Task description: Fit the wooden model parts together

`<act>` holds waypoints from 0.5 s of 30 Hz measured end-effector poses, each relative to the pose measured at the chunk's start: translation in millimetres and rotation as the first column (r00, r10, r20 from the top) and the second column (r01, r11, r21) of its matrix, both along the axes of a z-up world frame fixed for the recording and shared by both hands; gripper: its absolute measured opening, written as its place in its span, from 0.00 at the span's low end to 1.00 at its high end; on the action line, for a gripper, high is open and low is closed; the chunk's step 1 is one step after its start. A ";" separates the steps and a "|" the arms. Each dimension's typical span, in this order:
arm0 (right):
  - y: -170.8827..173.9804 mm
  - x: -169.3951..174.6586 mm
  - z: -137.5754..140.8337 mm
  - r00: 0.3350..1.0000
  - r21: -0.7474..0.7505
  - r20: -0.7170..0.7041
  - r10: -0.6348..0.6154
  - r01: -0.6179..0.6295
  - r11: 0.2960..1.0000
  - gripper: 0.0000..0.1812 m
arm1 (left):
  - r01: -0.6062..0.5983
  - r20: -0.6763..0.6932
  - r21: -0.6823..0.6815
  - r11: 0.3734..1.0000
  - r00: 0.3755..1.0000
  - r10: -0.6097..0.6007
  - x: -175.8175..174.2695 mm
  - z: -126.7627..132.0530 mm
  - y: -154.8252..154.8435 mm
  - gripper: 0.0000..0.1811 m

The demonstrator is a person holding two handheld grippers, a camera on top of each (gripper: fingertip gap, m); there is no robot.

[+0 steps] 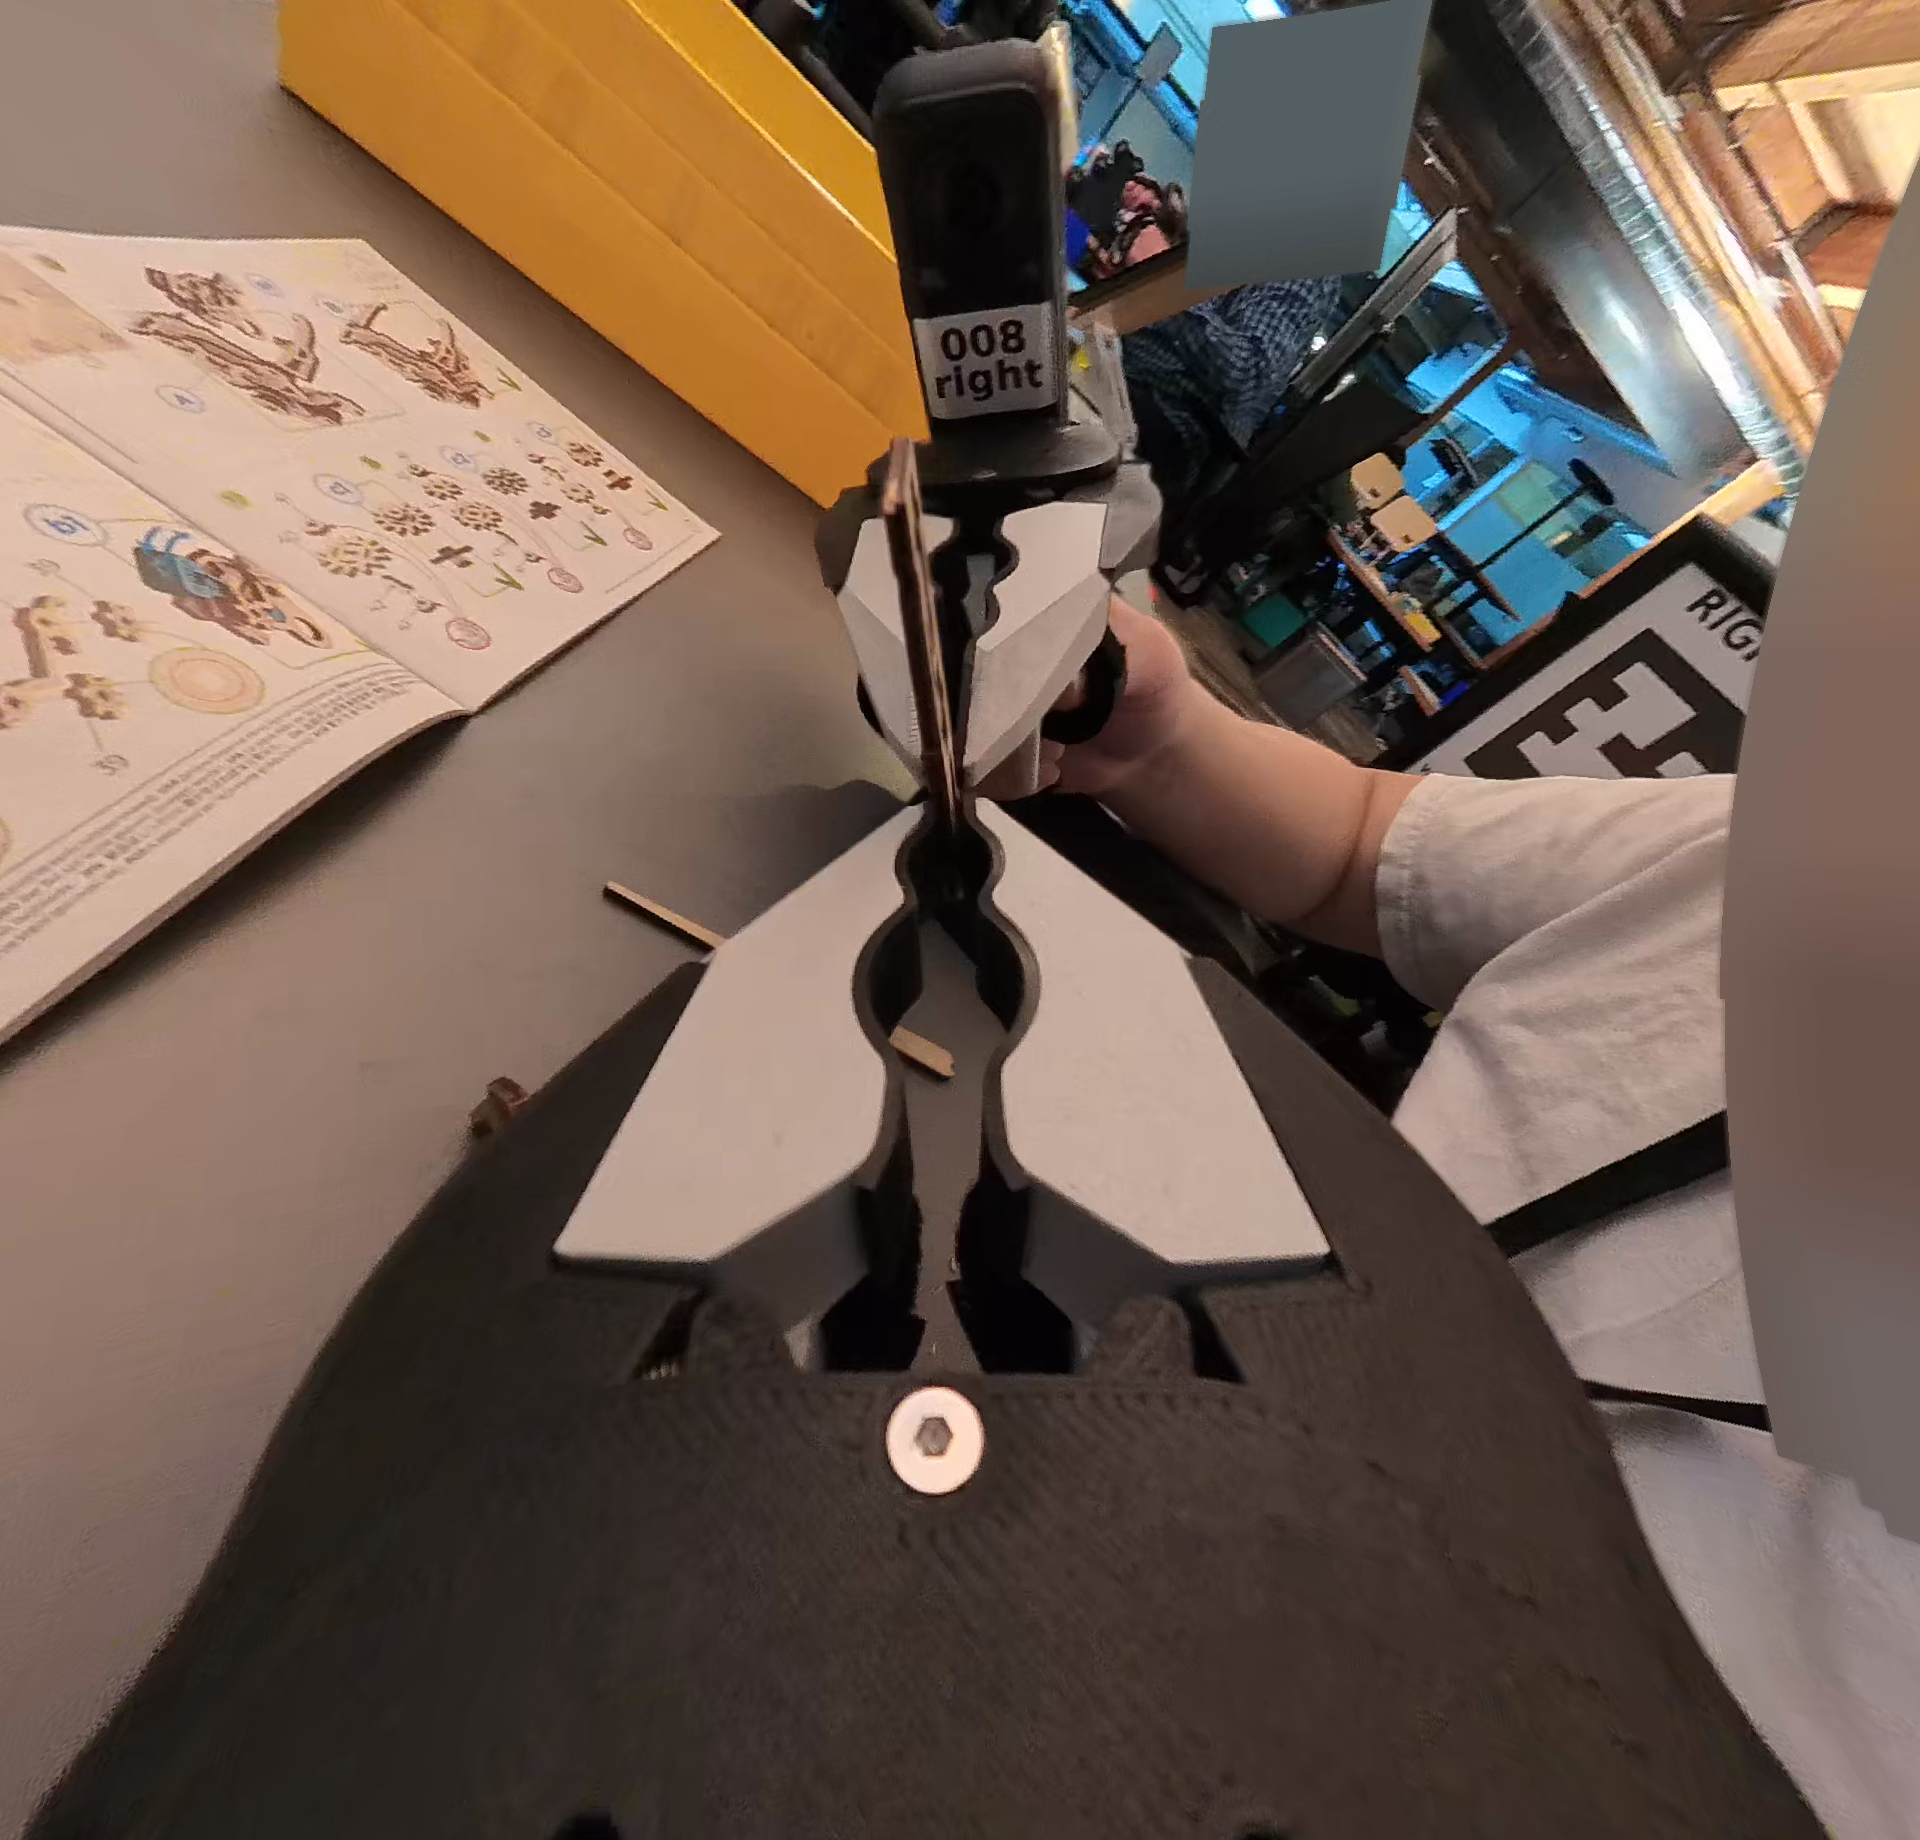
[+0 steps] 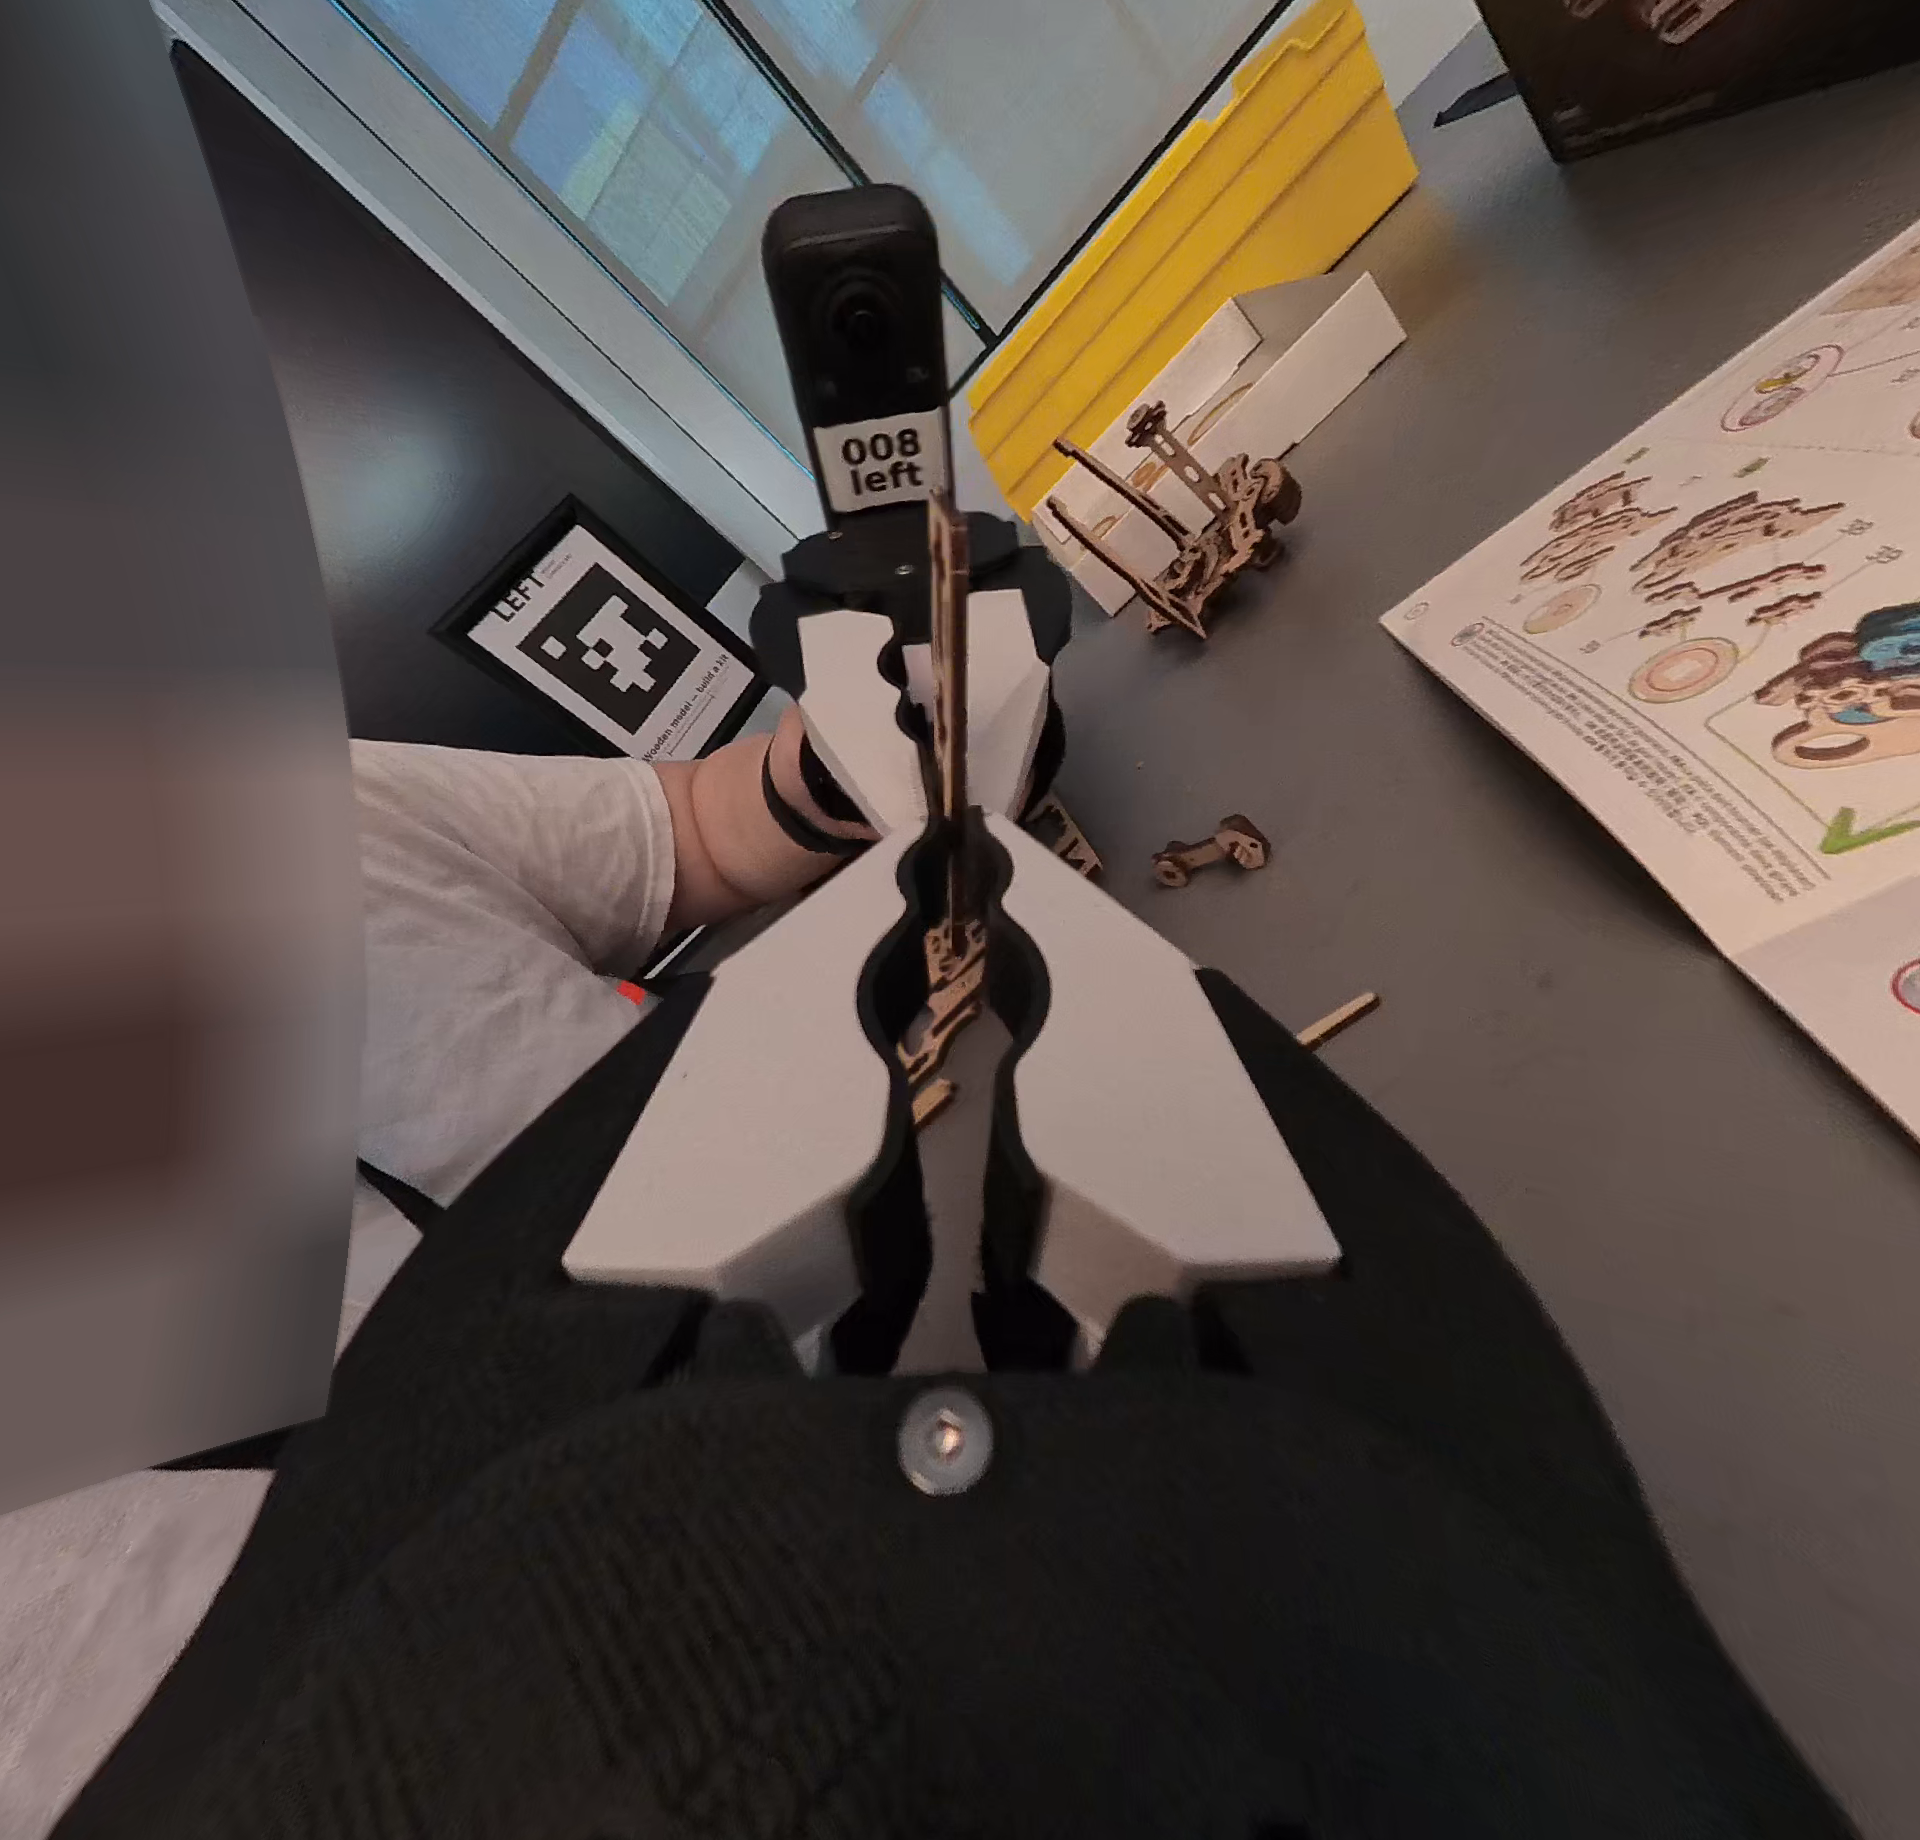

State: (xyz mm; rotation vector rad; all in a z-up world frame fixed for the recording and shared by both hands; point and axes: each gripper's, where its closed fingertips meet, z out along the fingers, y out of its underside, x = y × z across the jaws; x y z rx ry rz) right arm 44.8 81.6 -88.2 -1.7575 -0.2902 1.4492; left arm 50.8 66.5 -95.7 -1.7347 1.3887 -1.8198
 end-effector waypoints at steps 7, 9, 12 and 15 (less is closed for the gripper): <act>2.4 0.2 -6.6 0.997 0.026 0.075 -0.016 0.015 1.000 0.00 | -0.062 -0.032 0.038 0.997 0.997 0.063 0.7 -6.2 2.0 0.00; 4.2 0.2 -9.5 0.993 0.042 0.116 -0.032 0.028 0.999 0.00 | -0.074 -0.046 0.050 0.996 0.996 0.076 0.8 -9.2 3.7 0.00; 6.8 0.5 -14.2 0.983 0.060 0.177 -0.056 0.046 0.997 0.00 | -0.098 -0.071 0.069 0.993 0.992 0.102 1.3 -13.9 6.4 0.00; 10.7 3.1 -19.2 0.974 0.060 0.212 -0.076 0.065 0.996 0.00 | -0.129 -0.103 0.210 0.969 0.983 0.153 3.9 -20.0 11.4 0.00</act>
